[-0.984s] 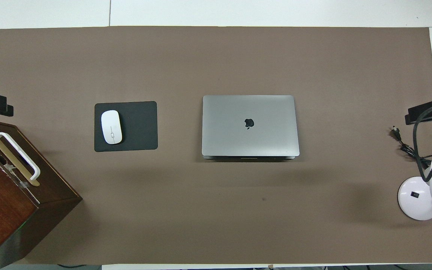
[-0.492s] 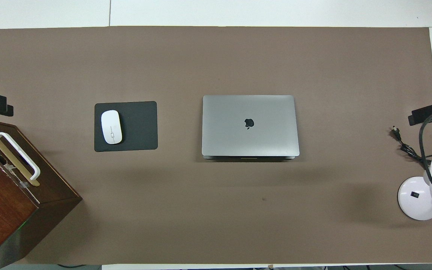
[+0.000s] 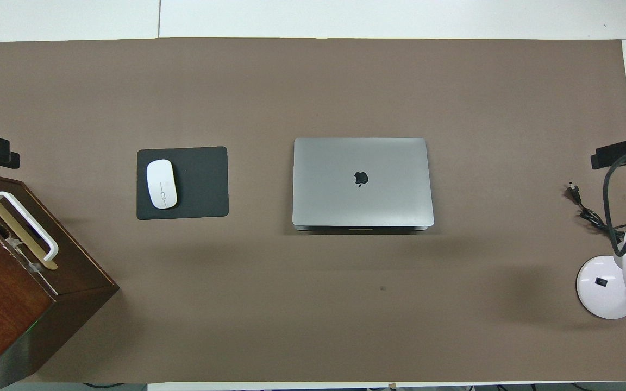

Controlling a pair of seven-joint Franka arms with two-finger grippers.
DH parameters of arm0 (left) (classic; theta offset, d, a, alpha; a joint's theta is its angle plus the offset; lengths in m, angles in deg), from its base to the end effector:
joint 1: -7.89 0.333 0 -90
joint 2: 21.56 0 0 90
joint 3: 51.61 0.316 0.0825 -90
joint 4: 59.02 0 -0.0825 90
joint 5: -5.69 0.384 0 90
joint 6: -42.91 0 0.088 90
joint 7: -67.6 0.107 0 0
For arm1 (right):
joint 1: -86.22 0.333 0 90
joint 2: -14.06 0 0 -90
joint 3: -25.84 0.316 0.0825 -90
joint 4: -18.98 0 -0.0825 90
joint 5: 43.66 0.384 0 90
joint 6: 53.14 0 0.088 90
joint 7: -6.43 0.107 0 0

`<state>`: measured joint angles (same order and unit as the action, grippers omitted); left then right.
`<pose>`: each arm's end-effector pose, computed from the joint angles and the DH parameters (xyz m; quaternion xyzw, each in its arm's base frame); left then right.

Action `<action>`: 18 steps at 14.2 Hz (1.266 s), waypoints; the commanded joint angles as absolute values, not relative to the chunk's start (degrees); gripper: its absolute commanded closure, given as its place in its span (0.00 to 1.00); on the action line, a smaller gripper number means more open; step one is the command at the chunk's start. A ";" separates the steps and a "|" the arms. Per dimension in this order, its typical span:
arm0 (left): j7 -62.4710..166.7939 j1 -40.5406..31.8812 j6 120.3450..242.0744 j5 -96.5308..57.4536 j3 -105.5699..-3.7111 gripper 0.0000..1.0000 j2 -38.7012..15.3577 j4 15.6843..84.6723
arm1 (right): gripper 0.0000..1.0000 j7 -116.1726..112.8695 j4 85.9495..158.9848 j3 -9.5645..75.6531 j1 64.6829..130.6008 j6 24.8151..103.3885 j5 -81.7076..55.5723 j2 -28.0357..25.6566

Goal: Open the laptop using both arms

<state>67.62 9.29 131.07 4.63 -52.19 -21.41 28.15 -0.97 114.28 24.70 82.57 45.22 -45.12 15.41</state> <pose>0.5526 0.0059 0.6435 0.9999 0.0066 0.0074 0.0092 0.5576 -0.0492 0.6068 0.9989 0.0241 0.0369 0.0164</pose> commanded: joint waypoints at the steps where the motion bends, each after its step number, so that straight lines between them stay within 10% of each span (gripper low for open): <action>1: 67.52 9.91 132.21 5.60 -52.58 0.00 -22.79 29.93 | 0.03 0.10 114.26 25.14 81.47 49.33 -44.54 14.07; 9: 67.52 8.94 132.04 5.60 -52.76 0.00 -22.79 30.01 | 0.05 0.81 113.98 25.23 81.21 63.02 -39.38 6.07; 15: 67.25 9.73 132.39 5.51 -52.76 0.02 -23.23 31.15 | 0.05 -5.57 129.52 25.23 79.10 79.27 -27.08 6.86; 18: 67.25 9.91 132.56 5.42 -52.49 0.98 -23.31 31.16 | 0.05 -14.04 134.98 25.23 78.92 84.74 -12.07 6.85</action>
<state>67.55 9.24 131.23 4.63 -52.28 -21.43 28.68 -10.27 129.87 24.54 79.43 81.50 -19.61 4.54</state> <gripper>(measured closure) 0.225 0.000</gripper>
